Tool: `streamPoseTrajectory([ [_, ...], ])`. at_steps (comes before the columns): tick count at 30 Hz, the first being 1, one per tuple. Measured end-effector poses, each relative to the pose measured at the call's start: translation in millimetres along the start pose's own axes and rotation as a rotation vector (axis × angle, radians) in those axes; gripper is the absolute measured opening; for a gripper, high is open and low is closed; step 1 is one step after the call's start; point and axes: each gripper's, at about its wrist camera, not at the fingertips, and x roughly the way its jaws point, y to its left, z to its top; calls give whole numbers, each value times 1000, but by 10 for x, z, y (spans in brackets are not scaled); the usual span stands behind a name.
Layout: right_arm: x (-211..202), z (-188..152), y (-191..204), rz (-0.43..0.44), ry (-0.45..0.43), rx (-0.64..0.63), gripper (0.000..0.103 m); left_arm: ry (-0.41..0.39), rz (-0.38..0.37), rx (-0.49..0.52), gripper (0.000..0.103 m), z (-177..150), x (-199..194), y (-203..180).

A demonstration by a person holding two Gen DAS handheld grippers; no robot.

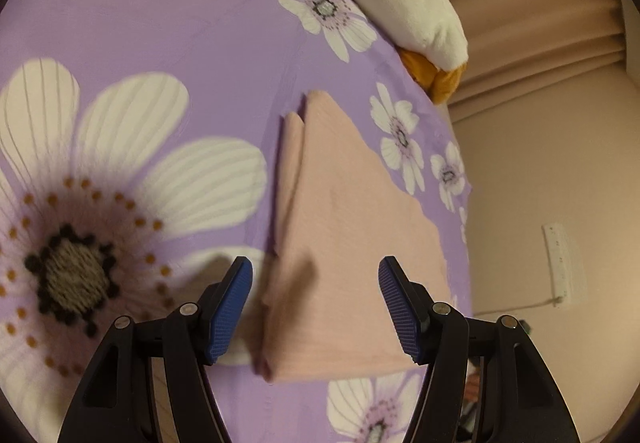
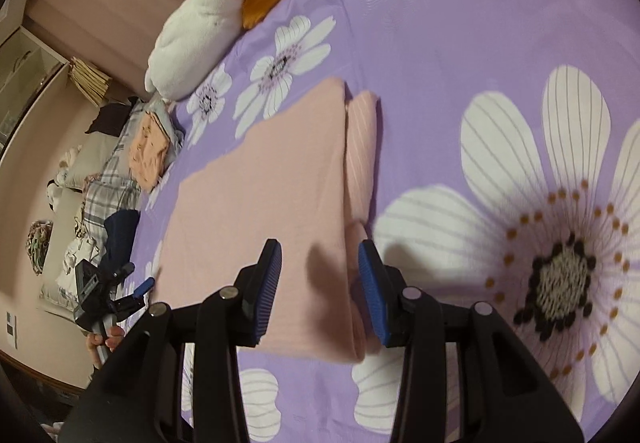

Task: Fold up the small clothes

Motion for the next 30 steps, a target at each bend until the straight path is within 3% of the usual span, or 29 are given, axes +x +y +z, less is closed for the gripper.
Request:
streamPoseTrajectory([
  [6,93,-103,17,-6,35,6,41,63,-5,-9,64,-79,173,12],
  [15,60,-117,129,93,19,-14,41,64,-123,37,64,-87,18,-111],
  [18,116,-118,133,86,32,-16,41,57,-171,33,64,-53,18,-130],
  [24,159,-101,124,109,45,-10,41,134,-156,24,64,-66,204,-111],
  [30,114,-126,118,168,30,-23,38,166,-206,51,64,-101,198,-145],
])
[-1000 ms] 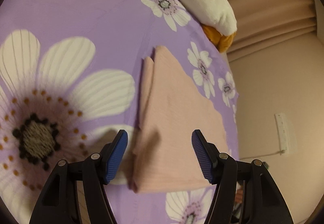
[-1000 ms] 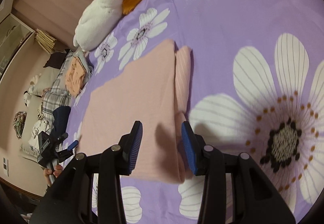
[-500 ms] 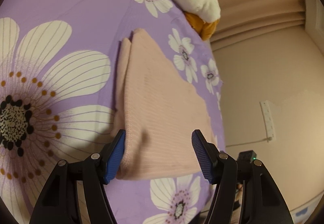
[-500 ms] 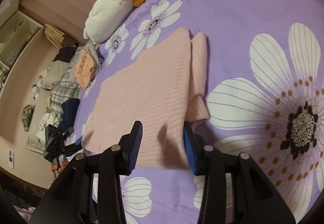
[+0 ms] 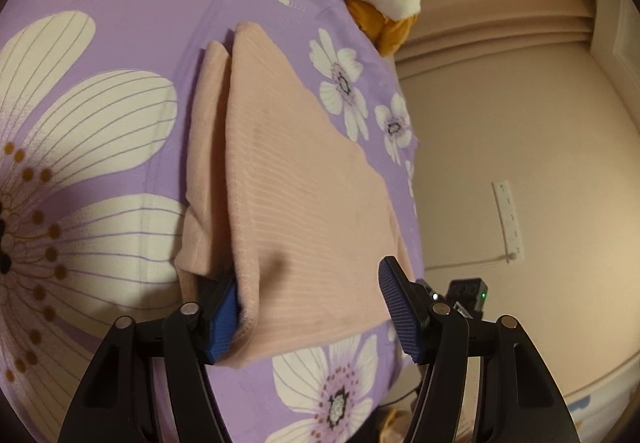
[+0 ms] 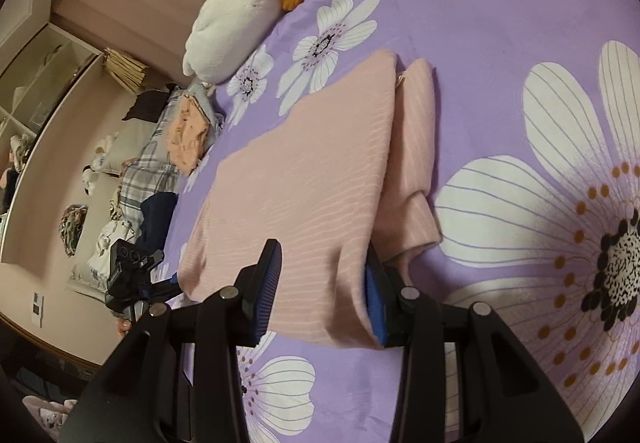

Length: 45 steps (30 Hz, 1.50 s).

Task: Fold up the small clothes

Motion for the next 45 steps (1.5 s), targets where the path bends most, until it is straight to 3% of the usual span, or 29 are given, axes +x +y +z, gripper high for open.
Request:
streamPoseTrajectory([
  [4,97,1,-32,-39,20,4,30,7,47,-15,53,-9,26,37],
  [8,138,-11,-13,-107,29,-30,11,19,126,-38,25,-26,82,133],
  [9,127,-12,2,-118,26,-43,9,19,143,-36,14,-35,81,138],
  [11,89,-7,25,-111,12,-62,6,24,171,-34,2,-58,61,152],
  [12,49,-11,46,-89,-5,-72,6,24,162,-31,2,-72,40,157],
  [18,-132,-23,89,-21,-57,-70,5,4,-60,44,1,-182,-165,-81],
  [21,-156,-63,35,-28,-53,-51,5,-5,-66,71,1,-228,-219,-141],
  [25,-99,-160,-30,-67,-14,-39,5,-13,3,34,1,-236,-258,30],
  [28,-40,-206,-110,-104,22,-25,5,-16,99,19,1,-223,-246,171],
  [33,-26,-217,-167,-157,52,-25,8,37,209,15,1,-276,-148,253],
  [37,-168,-108,-111,-220,7,-48,15,22,259,44,1,-274,-276,208],
  [41,-318,17,-105,-239,-62,-46,32,-5,342,104,2,-253,-414,112],
  [45,-273,110,-14,-232,-94,-74,32,-46,346,121,2,-156,-448,34],
])
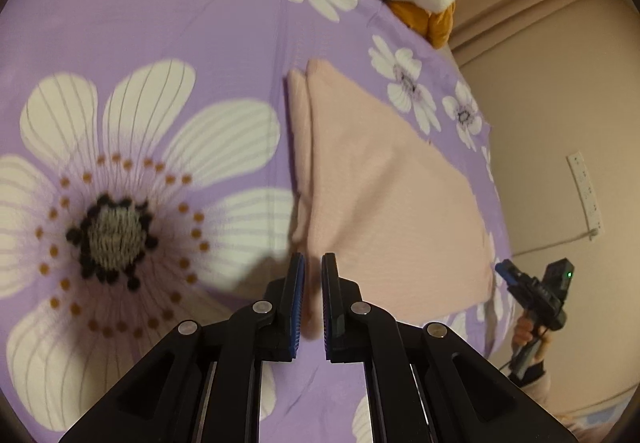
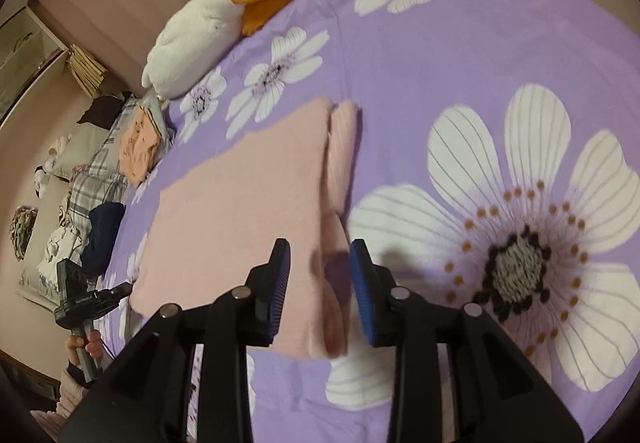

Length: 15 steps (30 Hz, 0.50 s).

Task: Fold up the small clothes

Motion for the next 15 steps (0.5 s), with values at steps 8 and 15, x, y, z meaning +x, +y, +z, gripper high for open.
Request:
streamPoseTrajectory([
  [8,443,218,302,-11,9,-89,30,-22,-25,45,2,275,298,-273],
  [15,776,407,309,-22,33,-95,29,-17,9,77,2,593,748,-466],
])
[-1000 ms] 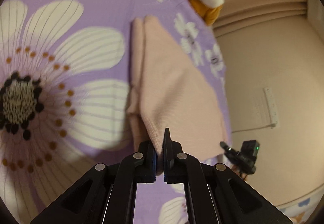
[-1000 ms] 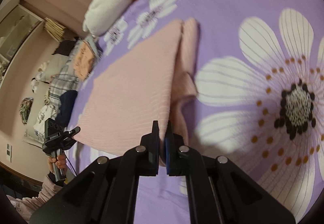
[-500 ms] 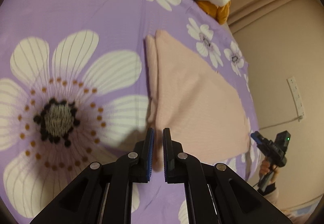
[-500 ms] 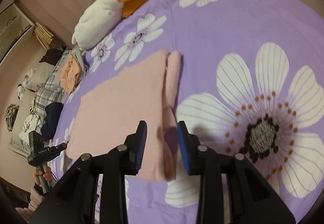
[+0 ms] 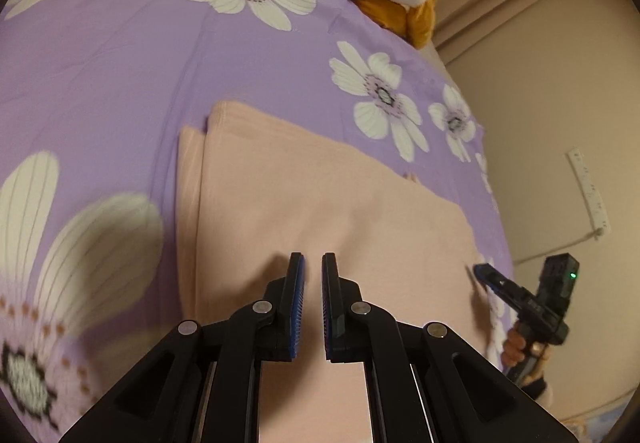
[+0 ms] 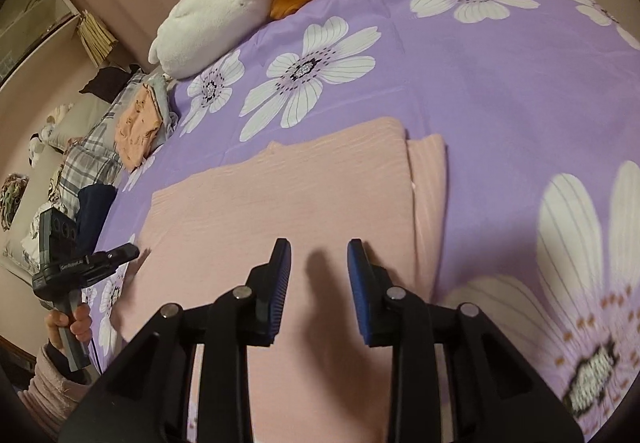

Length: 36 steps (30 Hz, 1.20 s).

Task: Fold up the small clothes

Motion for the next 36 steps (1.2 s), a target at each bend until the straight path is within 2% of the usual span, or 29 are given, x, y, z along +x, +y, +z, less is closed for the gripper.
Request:
streamPoseTrajectory([
  [3,73,40,-118,-25,2,33,27,-2,59,-31,2,104,140,113],
  [8,116,79,-265,-58,-3,78,17,-39,78,-113,2,249,197,367],
  [12,80,107,-297,-68,-26,114,17,-77,111,-144,2,380,148,450],
  [15,-11,106,-216,-91,-48,92,21,-92,120,-117,2,391,48,361],
  [16,-46,104,-176,-96,-54,73,24,-94,123,-95,2,372,10,306],
  [21,-177,-27,42,-45,-37,-13,25,-51,63,38,2,130,-138,11],
  [24,-191,-183,149,-18,-3,-59,25,-9,18,106,2,-90,-154,-135],
  [26,-160,-283,180,-26,24,-81,26,21,15,127,2,-228,-105,-169],
  [30,-161,-444,126,-82,56,-94,23,62,90,110,2,-384,-4,-29],
  [36,-281,-554,47,-92,67,-80,23,25,93,29,2,-466,-187,213],
])
